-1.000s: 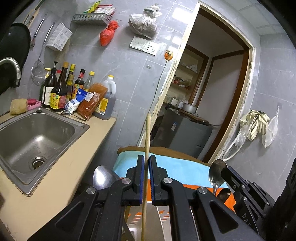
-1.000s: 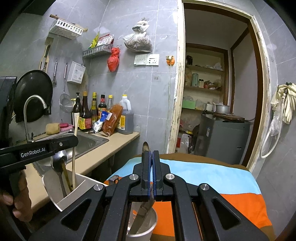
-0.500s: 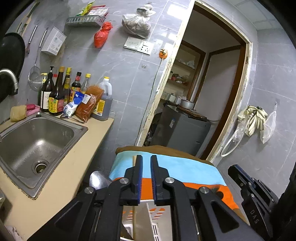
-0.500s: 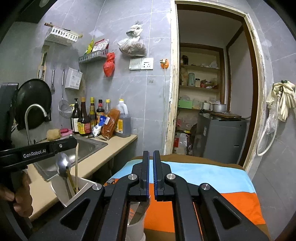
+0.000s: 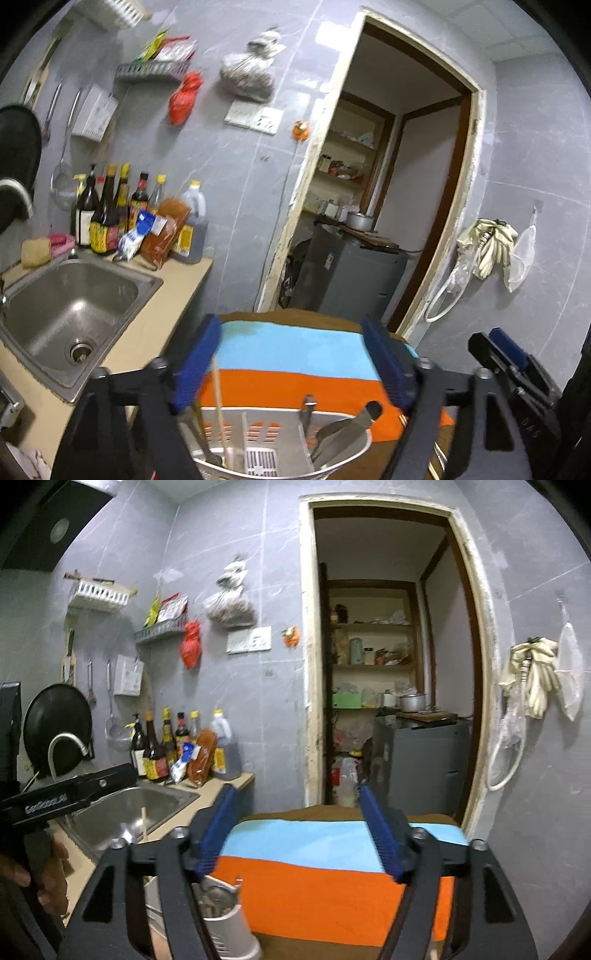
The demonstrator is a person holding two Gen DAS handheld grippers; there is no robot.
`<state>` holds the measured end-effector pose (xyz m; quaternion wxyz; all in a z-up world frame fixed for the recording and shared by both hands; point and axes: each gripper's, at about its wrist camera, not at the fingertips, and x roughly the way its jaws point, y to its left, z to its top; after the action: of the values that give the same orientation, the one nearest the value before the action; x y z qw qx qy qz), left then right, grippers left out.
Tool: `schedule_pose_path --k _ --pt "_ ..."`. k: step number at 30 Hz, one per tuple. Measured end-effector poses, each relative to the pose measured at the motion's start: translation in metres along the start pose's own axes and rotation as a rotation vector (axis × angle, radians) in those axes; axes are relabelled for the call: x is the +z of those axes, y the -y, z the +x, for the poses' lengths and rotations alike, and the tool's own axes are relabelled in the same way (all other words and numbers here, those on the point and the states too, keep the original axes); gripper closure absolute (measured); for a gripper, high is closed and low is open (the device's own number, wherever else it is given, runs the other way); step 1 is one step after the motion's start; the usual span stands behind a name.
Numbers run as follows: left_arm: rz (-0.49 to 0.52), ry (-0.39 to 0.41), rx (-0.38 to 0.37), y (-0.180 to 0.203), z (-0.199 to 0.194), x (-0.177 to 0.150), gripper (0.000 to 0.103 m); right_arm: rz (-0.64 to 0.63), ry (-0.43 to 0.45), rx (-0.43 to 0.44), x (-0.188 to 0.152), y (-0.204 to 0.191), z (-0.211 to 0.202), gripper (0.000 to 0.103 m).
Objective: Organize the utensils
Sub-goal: 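Move both tools back down to the remaining chopstick and fork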
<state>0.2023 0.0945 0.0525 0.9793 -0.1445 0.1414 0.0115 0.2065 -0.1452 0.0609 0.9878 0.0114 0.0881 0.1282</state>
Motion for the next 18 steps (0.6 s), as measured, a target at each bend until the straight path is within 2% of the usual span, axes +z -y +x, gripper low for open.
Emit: schedule_pose_path --k 1,3,5,11,18 --pt "0.01 0.009 0.004 0.007 -0.002 0.0 0.011 0.003 0.006 -0.007 0.002 0.007 -0.005 0.026" --pt "0.028 0.027 0.011 0.022 -0.006 -0.001 0.003 0.01 0.013 -0.014 0.006 0.022 -0.014 0.01" --pt "0.045 0.048 0.02 0.038 -0.009 -0.003 0.001 0.01 0.019 -0.031 0.008 0.037 -0.023 0.005" --pt "0.129 0.045 0.031 0.085 -0.007 -0.02 0.001 -0.008 0.012 -0.107 0.01 0.075 -0.043 0.004" --pt "0.169 -0.009 -0.01 0.13 0.001 -0.044 0.001 -0.004 -0.02 -0.176 0.005 0.126 -0.058 0.003"
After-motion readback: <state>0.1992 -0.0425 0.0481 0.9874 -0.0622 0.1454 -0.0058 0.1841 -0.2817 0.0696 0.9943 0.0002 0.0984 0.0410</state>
